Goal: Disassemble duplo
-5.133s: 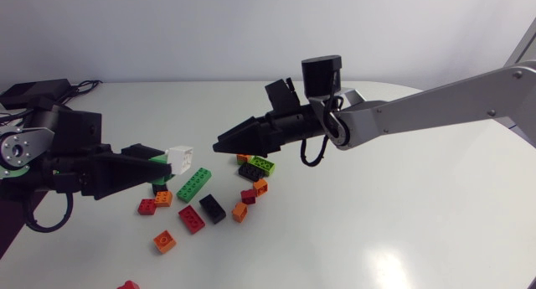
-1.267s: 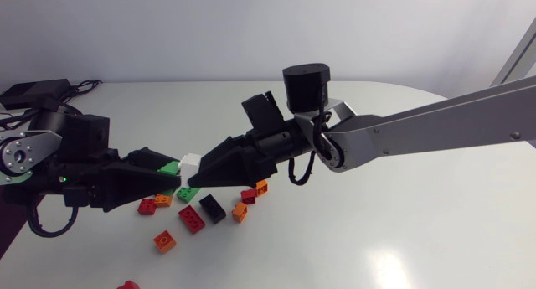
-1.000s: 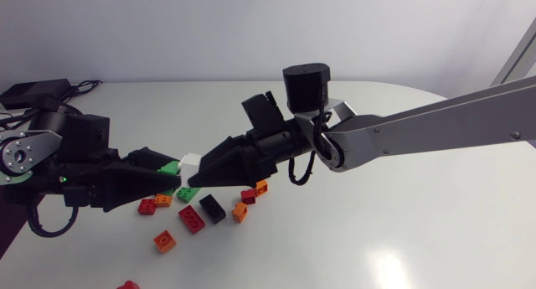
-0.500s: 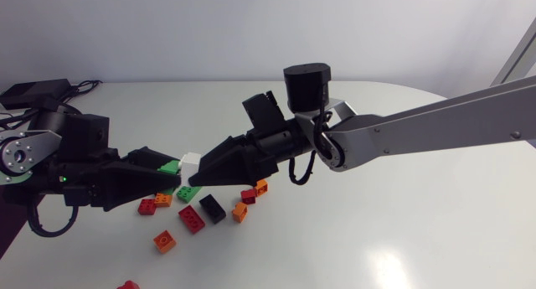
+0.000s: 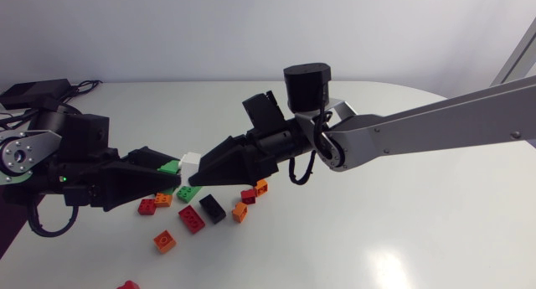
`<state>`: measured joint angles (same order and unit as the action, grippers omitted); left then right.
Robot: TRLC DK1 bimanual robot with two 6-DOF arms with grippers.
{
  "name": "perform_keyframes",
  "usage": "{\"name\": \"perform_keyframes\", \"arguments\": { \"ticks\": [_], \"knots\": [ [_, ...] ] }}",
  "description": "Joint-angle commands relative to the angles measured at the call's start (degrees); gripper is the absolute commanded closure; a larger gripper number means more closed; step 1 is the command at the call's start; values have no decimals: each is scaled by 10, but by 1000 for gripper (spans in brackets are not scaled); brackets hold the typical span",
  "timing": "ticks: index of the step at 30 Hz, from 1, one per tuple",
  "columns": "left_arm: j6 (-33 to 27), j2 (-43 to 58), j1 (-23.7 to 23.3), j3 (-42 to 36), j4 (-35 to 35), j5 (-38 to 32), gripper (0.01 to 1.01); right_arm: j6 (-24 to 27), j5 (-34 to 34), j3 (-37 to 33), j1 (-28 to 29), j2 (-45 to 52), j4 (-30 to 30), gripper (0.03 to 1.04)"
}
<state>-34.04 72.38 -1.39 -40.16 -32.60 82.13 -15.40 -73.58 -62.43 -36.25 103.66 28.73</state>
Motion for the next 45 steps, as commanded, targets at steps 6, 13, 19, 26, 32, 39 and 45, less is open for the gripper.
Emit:
{"name": "perform_keyframes", "arguments": {
  "ticks": [6,13,19,26,32,39,45],
  "knots": [
    [-8,-2,2,11,-14,23,125,13,5,8,21,-15,13,654],
    [-9,-6,2,12,-14,23,69,13,5,8,21,-15,13,654],
    [-9,-6,2,12,-15,23,69,14,5,9,21,-16,13,654],
    [-9,-6,2,12,-14,23,69,14,5,9,21,-16,13,654],
    [-9,-6,2,12,-14,23,69,14,5,9,21,-17,13,654],
    [-15,-3,-8,10,-12,16,69,15,20,5,21,-15,9,654],
    [-14,-3,10,18,37,-86,69,21,107,-22,34,8,-31,654]
  ]
}}
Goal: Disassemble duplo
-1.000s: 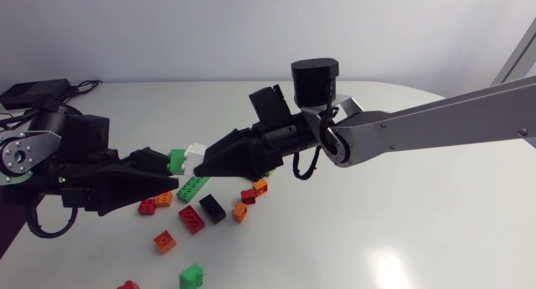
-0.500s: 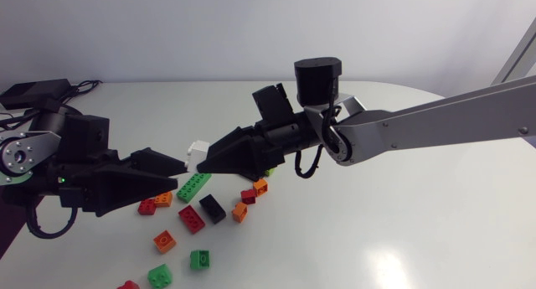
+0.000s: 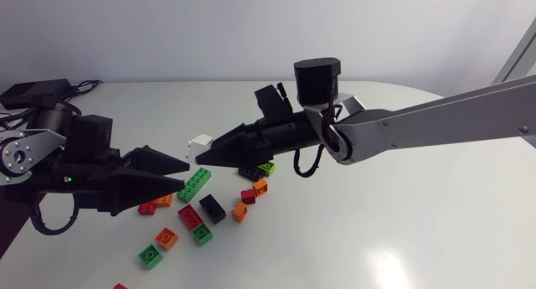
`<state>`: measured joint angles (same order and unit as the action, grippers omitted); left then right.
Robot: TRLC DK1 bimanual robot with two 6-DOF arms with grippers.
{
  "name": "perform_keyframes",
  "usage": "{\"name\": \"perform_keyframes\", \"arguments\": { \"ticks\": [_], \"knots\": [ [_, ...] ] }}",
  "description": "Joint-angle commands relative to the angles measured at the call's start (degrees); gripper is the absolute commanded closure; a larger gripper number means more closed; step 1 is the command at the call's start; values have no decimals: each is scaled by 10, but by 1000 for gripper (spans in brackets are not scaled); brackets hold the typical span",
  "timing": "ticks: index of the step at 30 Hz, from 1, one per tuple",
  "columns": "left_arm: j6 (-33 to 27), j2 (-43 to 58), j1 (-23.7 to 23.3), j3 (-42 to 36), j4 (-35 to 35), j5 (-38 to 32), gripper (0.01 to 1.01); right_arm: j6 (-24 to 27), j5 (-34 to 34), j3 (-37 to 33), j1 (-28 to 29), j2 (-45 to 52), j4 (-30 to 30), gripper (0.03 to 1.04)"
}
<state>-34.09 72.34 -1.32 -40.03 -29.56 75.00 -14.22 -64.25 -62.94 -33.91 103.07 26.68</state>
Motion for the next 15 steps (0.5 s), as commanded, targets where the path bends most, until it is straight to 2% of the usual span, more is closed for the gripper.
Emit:
{"name": "perform_keyframes", "arguments": {
  "ticks": [1,3,5,7,8,10,11,13,15],
  "knots": [
    [-12,-4,17,18,15,-33,70,21,35,-26,15,21,-31,654],
    [8,-5,29,23,45,-72,69,67,76,-45,18,31,-88,654],
    [72,-19,41,43,122,-132,69,145,161,-66,11,35,-172,652],
    [160,-47,79,86,246,-258,69,164,221,-87,4,52,-212,646],
    [177,-63,116,110,295,-344,67,165,241,-96,4,60,-224,648],
    [175,-95,206,148,348,-498,67,199,305,-114,-2,77,-263,648],
    [173,-106,230,159,364,-536,67,226,346,-125,-11,85,-286,648],
    [177,-117,233,164,374,-550,67,283,452,-139,-35,101,-325,648],
    [179,-113,220,160,375,-555,67,318,531,-141,-60,115,-333,648]
  ]
}}
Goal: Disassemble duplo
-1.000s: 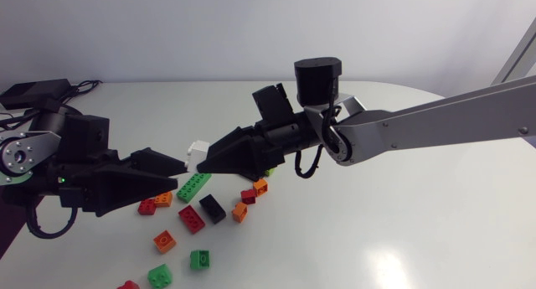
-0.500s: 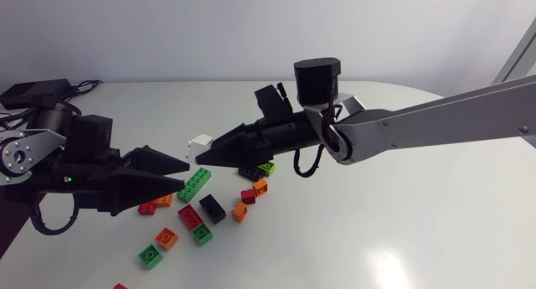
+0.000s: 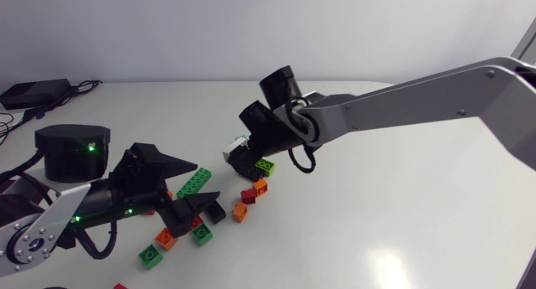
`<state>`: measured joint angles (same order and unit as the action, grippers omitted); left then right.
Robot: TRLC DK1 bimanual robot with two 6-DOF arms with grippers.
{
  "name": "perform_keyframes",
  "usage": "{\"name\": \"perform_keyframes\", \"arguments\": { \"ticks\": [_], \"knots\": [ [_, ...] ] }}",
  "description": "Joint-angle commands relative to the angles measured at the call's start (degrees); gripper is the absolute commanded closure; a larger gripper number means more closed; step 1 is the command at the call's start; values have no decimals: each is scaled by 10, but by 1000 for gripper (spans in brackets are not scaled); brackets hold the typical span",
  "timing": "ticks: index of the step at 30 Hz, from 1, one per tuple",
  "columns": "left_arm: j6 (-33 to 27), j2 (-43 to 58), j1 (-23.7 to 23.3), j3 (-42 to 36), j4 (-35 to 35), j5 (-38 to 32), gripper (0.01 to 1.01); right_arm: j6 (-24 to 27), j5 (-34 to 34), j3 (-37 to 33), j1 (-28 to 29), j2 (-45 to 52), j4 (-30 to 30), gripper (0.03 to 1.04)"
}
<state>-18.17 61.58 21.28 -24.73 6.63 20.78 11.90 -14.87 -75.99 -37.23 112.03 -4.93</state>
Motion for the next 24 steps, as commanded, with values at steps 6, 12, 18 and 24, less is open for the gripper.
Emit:
{"name": "perform_keyframes", "arguments": {
  "ticks": [6,12,18,24],
  "knots": [
    [29,-1,-26,2,16,-30,67,106,125,-19,-70,53,-42,611],
    [36,-2,-31,1,22,-30,67,106,120,-34,-68,63,-74,528],
    [35,-1,-31,1,22,-30,67,109,119,-45,-70,73,-97,154],
    [34,-1,-31,1,22,-30,67,112,119,-45,-72,73,-99,110]
  ]
}}
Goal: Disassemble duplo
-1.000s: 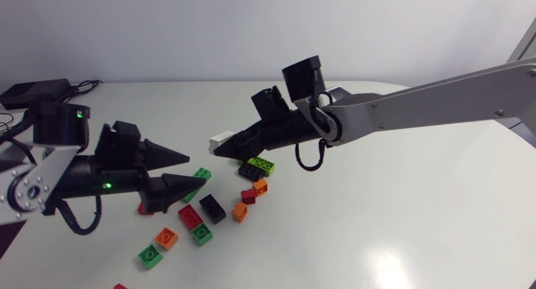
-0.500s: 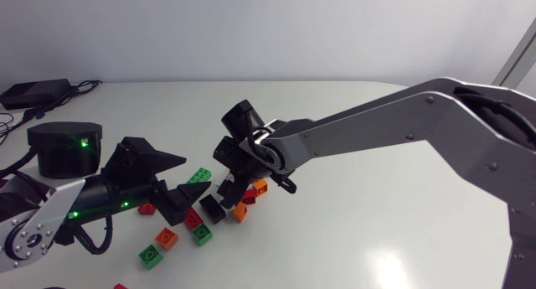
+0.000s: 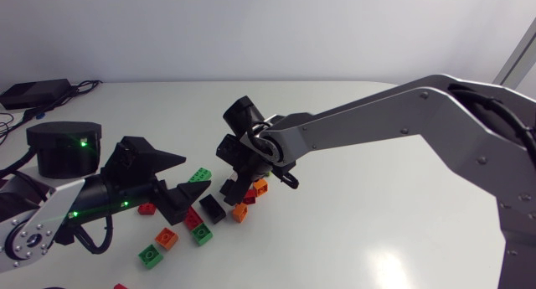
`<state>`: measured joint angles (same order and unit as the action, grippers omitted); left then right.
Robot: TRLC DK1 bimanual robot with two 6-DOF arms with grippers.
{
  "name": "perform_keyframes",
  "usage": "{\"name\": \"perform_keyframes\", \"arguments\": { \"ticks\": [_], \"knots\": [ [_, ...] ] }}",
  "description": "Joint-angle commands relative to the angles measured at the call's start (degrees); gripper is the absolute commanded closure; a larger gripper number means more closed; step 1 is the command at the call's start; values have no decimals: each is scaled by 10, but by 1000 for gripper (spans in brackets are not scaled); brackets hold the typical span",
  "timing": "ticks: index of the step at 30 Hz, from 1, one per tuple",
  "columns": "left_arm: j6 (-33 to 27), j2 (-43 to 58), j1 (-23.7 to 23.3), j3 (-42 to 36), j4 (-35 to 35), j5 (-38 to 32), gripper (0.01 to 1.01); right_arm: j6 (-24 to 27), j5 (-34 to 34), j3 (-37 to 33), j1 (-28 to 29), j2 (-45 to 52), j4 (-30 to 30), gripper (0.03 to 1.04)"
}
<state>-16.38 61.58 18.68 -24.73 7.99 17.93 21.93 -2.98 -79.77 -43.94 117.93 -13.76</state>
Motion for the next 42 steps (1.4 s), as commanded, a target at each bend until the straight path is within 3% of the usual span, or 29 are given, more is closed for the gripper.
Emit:
{"name": "perform_keyframes", "arguments": {
  "ticks": [1,8,11,16,20,22,27,30,33,36,39,42],
  "knots": [
    [16,-1,-5,1,9,-2,67,12,0,-8,-4,14,-11,107],
    [16,2,-6,-1,9,-2,67,8,0,-10,0,15,-11,70],
    [17,1,-9,-1,8,-3,67,-3,5,-1,5,2,15,70],
    [43,-16,-51,-5,9,-4,51,-20,19,95,22,-101,174,70],
    [46,-35,-68,4,17,-3,54,-10,95,184,34,-202,322,70],
    [48,-40,-85,11,31,-3,52,22,148,204,34,-240,346,70],
    [26,-45,-145,26,57,-2,48,-4,177,258,84,-356,289,70],
    [-21,-68,-230,39,49,58,44,-15,170,354,140,-458,290,70],
    [-22,-84,-348,48,39,166,44,-15,146,424,207,-547,284,70],
    [-31,-116,-396,78,20,184,44,-29,112,465,276,-630,237,70],
    [-32,-168,-389,131,19,172,44,-66,84,522,302,-693,220,70],
    [-32,-278,-307,158,7,28,44,-120,107,576,302,-727,225,70]
  ]
}}
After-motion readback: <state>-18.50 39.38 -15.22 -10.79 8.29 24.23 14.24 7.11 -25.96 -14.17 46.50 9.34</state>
